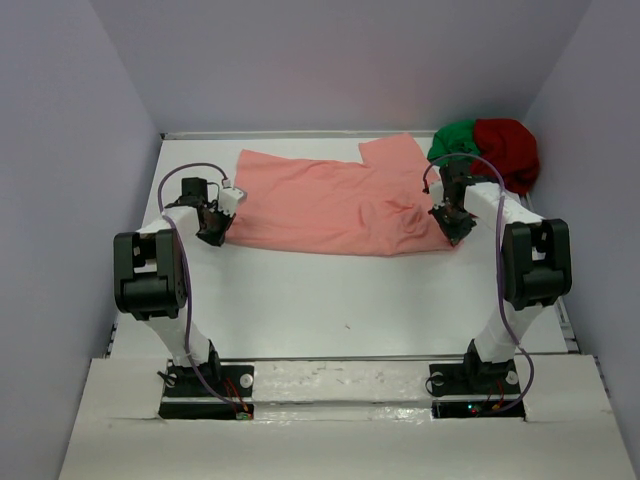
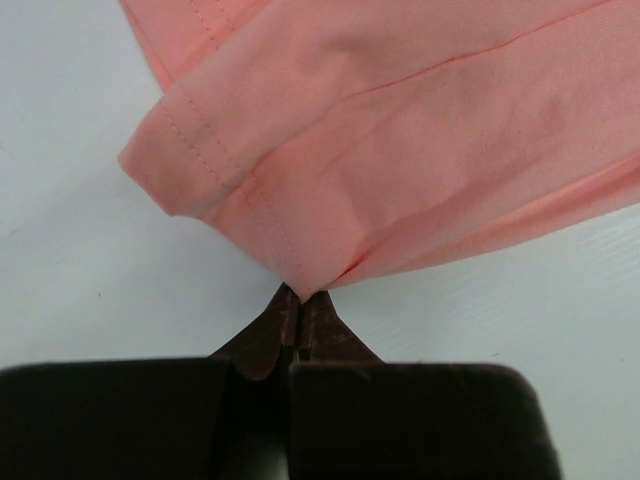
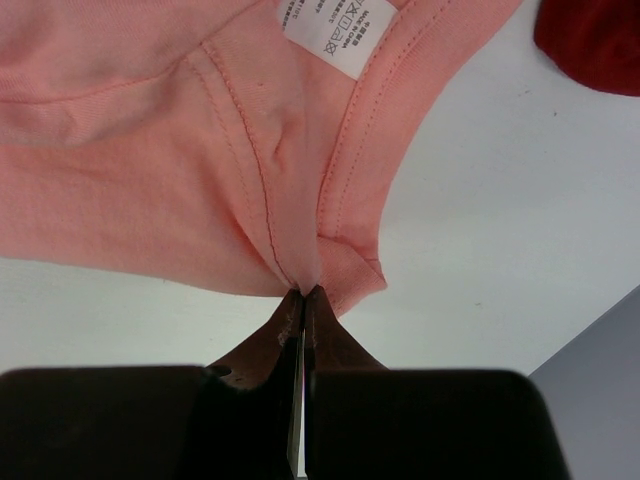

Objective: Fold and stack the t-shirts
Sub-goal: Fold the flattened tshirt in 1/3 of the way

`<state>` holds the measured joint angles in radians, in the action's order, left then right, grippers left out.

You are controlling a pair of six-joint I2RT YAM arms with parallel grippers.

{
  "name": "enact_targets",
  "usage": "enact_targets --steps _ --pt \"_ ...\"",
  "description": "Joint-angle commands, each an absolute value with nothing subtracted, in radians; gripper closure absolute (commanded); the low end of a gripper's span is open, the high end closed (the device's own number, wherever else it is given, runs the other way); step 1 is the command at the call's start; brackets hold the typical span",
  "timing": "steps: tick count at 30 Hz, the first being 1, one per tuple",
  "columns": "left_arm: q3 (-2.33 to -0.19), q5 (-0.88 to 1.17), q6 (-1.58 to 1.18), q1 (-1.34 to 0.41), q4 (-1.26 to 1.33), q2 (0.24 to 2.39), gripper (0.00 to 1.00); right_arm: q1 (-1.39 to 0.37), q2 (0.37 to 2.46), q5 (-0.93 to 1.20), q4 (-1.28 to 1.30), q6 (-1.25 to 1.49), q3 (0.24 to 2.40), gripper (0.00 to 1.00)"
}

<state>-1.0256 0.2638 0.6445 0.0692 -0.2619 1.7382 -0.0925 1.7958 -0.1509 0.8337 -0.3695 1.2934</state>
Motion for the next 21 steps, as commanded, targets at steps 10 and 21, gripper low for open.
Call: enact_targets --steps 10,21 --pt "-1.042 0.176 0.657 0.075 -0.342 1.7 1.0 -0.087 1.83 -0.219 0.842 -0.354 1.258 1.0" --pt "-1.003 0.143 0.663 0.075 -0.359 1.675 1.0 -0.087 1.851 -0.244 0.835 -0.348 1.21 1.0"
